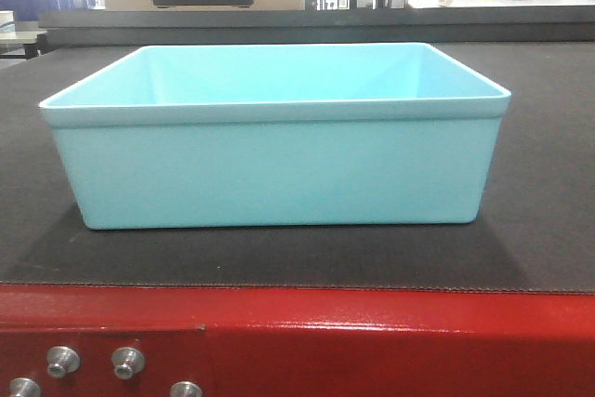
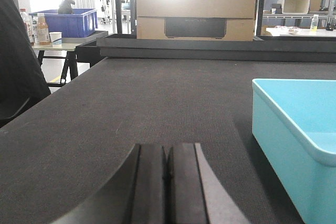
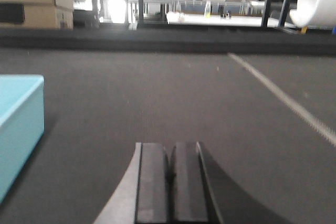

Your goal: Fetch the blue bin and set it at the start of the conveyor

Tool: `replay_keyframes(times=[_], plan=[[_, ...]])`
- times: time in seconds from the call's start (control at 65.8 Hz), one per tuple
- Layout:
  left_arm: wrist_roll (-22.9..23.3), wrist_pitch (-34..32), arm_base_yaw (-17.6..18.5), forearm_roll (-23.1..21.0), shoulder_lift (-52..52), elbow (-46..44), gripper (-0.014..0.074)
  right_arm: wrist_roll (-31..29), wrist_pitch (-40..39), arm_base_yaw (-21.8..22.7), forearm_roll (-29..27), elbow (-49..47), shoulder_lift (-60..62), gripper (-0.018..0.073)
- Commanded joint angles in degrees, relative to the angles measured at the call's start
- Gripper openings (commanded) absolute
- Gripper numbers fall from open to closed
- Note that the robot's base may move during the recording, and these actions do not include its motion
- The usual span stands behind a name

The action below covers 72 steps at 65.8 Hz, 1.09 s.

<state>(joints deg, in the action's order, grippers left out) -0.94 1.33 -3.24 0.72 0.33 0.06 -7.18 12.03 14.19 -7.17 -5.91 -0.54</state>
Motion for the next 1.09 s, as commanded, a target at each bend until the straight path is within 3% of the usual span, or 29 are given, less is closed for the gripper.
replay_keyframes(times=[0.0, 0.137, 0.486, 0.699, 1.079], plan=[[-0.19, -0.72, -0.19, -0.35, -0.33, -0.06, -0.0111, -0.41, -4.12, 0.2, -0.3, 3.43, 0.54, -0.0162], [-0.19, -0.72, -0.19, -0.35, -0.33, -0.06, -0.0111, -0.41, -11.47, 0.2, -0.3, 5.91, 0.54, -0.0162], [-0.19, -0.72, -0.19, -0.35, -0.33, -0.06, -0.0111, -0.41, -10.84, -0.15, -0.3, 5.91, 0.54, -0.0162], [-0.19, -0.72, -0.19, -0.35, -0.33, -0.06, -0.0111, -0.41, -9.57, -4.14, 0.83, 5.91, 0.54, -0.0162], [-0.19, -0.72, -0.19, -0.35, -0.33, -0.06, -0.0111, -0.41, -9.57, -4.23, 0.83, 5.91, 0.54, -0.0162]])
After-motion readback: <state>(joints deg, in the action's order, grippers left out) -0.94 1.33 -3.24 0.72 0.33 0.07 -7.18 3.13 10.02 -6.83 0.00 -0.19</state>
